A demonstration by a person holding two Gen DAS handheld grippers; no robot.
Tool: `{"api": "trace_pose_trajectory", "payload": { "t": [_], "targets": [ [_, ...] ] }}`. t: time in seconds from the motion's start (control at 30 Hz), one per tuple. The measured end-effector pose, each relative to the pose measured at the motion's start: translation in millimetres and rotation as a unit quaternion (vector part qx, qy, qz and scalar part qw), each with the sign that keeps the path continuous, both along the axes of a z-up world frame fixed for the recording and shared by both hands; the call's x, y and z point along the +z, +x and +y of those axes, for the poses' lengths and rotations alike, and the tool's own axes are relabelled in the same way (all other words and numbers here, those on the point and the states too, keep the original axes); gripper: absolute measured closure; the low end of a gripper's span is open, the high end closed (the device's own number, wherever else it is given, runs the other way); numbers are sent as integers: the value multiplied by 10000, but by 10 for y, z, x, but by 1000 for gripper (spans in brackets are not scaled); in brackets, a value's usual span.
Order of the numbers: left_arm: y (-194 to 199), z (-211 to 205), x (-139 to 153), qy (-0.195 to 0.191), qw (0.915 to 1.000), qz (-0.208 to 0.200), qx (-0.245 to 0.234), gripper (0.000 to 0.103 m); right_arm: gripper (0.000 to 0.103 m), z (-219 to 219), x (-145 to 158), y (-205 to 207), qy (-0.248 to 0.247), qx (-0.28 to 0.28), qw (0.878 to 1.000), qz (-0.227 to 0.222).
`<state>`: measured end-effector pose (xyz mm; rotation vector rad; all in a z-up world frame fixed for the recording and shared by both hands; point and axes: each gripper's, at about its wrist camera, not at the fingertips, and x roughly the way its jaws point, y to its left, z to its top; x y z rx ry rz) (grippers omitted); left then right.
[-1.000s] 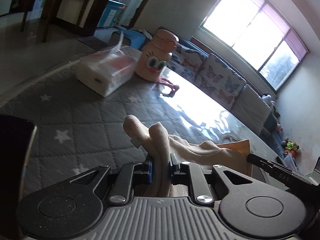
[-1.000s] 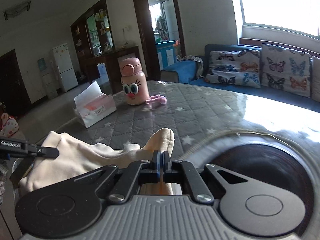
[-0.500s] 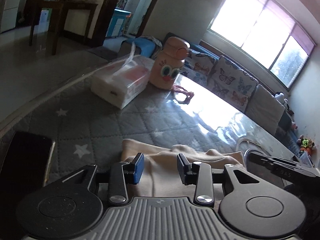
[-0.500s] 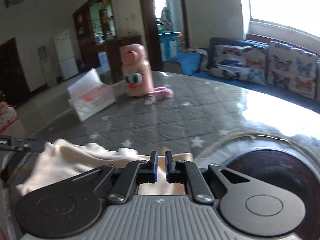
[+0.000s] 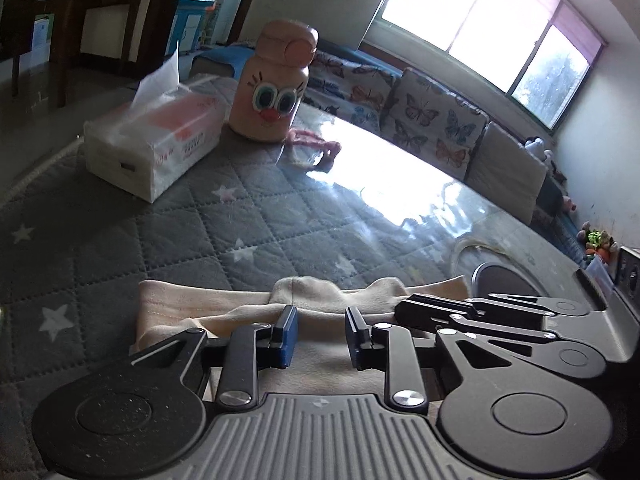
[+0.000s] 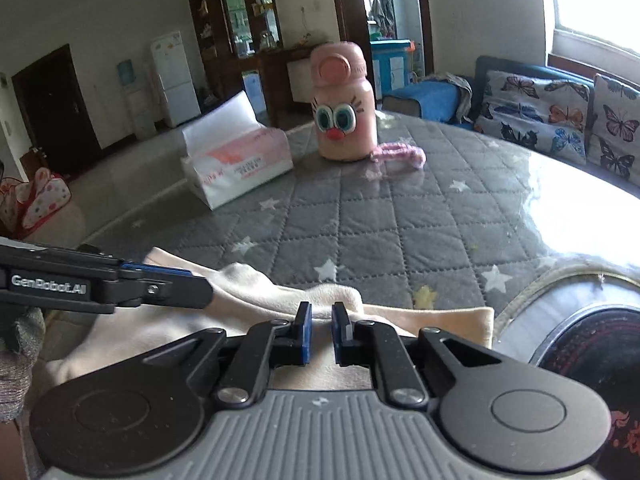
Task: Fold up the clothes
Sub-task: 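Lay the folded edge down and open both grippers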
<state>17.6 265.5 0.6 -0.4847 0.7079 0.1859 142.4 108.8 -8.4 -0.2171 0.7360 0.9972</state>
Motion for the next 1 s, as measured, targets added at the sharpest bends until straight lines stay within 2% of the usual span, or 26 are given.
{"api": "trace_pose_trajectory", "payload": {
  "t": [0.23,0.3,0.33,0.37,0.47,0.5,0.63,0.7,0.83,1.0],
  "targets": [
    [9,-15,-16,41,10000,18,44,78,90,-16,-18,-17,11,84,9999,-85],
    [-12,-34,6,94,9999,12,49,78,78,-42,10,-46,26,109,9999,-112],
    [-26,-43,19,118,9999,15,54,78,68,-55,31,-80,12,139,9998,-163],
    [-41,-58,30,134,9999,18,54,76,64,-69,54,-117,-5,172,9996,-220],
    [-86,-110,69,195,9998,8,35,73,63,-114,89,-208,-39,265,9991,-342],
    [-103,-128,81,222,9997,9,41,67,61,-134,99,-236,-47,295,9989,-359],
    [-189,-200,114,296,9996,5,48,61,50,-227,125,-363,-99,384,9983,-418],
    [-234,-230,120,311,9995,29,60,56,48,-261,122,-407,-126,400,9982,-437],
    [-340,-288,132,336,9994,64,81,54,43,-351,128,-534,-179,420,9975,-532],
    [-509,-371,139,387,9992,79,96,51,43,-448,144,-685,-176,447,9967,-658]
  ]
}}
